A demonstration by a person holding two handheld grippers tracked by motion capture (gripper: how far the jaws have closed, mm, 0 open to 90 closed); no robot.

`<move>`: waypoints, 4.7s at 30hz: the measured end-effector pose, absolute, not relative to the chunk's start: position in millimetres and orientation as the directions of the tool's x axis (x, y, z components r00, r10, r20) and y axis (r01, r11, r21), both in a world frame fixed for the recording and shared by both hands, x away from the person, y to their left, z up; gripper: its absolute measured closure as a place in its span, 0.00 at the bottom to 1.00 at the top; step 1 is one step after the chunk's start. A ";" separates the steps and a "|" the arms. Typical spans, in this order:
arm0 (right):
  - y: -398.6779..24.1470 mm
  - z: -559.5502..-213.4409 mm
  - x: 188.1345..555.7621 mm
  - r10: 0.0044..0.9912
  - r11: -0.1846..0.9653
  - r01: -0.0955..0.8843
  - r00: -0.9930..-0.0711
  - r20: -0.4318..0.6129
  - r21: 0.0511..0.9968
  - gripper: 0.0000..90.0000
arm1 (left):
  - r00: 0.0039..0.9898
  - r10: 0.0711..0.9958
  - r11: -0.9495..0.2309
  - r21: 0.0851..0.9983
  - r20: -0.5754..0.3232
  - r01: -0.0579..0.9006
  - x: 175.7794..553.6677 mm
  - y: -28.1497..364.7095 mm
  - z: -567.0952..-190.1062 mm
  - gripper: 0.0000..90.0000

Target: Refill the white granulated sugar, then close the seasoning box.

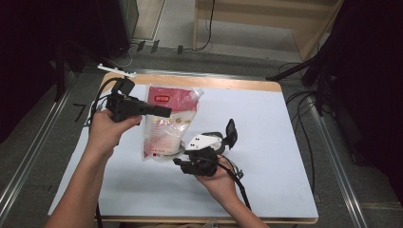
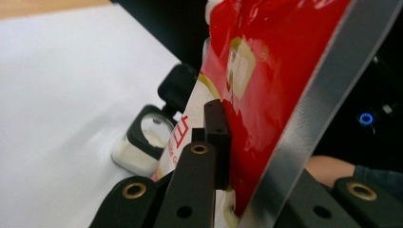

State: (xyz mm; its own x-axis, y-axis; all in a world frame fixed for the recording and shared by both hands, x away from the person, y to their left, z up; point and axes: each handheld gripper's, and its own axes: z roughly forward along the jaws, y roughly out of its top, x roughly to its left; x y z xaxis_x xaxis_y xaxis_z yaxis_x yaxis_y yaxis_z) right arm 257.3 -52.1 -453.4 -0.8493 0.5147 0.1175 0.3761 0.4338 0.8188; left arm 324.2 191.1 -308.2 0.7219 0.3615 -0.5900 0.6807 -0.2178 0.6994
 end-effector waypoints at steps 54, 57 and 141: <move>-144.1 -450.7 242.1 0.544 0.374 0.467 -0.810 0.218 0.801 0.59 | 0.636 0.622 -0.150 0.728 -0.456 0.669 370.2 218.1 -402.4 0.95; -145.1 -450.4 243.0 0.547 0.373 0.470 -0.808 0.219 0.800 0.59 | 0.659 0.611 -0.172 0.739 -0.438 0.651 365.1 223.5 -403.2 0.94; -229.6 -436.1 265.8 0.591 0.332 0.560 -0.751 0.295 0.759 0.80 | 0.641 0.677 -0.187 0.758 -0.362 0.625 303.3 309.8 -403.9 0.53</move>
State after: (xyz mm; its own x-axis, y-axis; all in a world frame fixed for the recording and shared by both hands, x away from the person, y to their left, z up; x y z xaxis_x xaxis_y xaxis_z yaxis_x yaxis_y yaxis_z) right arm 265.8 -229.6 -436.1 -0.7509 0.5907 0.2953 0.5596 0.3317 0.7594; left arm 303.3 309.8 -403.9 0.6412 0.6766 -0.3621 0.6253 -0.1873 0.7576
